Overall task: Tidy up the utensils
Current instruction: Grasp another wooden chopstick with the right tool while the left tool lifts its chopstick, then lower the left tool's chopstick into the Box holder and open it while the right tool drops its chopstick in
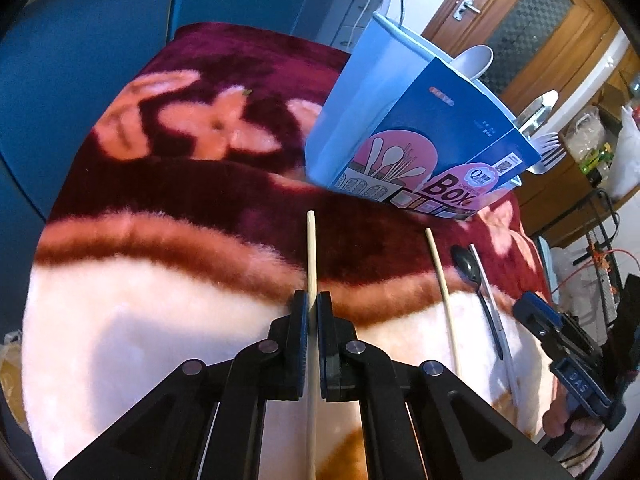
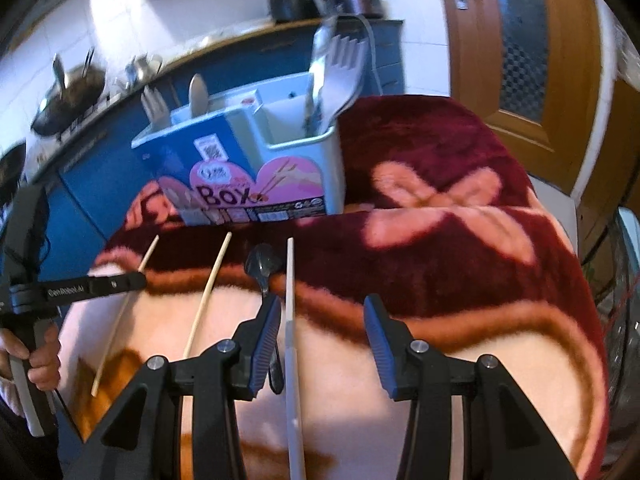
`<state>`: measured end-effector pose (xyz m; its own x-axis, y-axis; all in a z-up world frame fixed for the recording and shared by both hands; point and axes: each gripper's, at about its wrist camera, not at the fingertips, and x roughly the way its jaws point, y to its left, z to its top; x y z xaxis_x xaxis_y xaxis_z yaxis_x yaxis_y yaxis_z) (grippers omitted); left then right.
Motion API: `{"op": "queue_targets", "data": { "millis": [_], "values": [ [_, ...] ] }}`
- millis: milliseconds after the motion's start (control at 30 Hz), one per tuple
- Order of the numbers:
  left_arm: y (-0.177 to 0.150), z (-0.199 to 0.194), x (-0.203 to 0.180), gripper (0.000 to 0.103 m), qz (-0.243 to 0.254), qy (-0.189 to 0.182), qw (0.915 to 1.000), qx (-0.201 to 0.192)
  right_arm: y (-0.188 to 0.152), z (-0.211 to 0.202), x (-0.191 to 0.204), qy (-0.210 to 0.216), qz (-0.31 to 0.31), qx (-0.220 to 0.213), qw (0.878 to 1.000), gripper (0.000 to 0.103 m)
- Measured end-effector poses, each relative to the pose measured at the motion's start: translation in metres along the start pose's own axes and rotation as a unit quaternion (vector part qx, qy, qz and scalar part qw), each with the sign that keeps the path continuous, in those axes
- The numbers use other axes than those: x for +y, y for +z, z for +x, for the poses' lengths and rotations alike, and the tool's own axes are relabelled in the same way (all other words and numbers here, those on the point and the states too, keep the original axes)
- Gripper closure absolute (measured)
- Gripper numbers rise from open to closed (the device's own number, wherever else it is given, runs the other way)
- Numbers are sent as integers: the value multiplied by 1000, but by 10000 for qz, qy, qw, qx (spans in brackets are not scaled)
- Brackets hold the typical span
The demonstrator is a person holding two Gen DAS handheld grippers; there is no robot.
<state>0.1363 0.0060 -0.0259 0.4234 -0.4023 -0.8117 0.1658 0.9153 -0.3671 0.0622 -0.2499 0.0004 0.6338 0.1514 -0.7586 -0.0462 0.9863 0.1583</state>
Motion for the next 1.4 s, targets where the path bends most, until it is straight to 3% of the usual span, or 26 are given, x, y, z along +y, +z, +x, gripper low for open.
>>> {"op": "queue_targets", "data": {
  "millis": [200,533,767,1000,1100,1400],
  "values": [
    [0,-1,1,99,121,-28,9999,38,14,20,11,72,-352,503,9981,74],
    [13,6,-10,98,583,150,9974,399,34,48,16,157,-581,1185,9911,86],
    [14,5,-13,99,685,203,9964,451,36,49,13,170,-636,1269,9897,95],
    [6,-21,-17,99,601,-36,9981,-144,26,23,-3,399,-186,689,9967,97],
    [3,-41,-24,99,680,-28,9959,-592,24,-1,-8,500,-38,130,9987,97],
    [13,-89,-49,99,921,-39,9769,-1926,13,-53,-1,377,31,-1350,9901,97]
  ]
}}
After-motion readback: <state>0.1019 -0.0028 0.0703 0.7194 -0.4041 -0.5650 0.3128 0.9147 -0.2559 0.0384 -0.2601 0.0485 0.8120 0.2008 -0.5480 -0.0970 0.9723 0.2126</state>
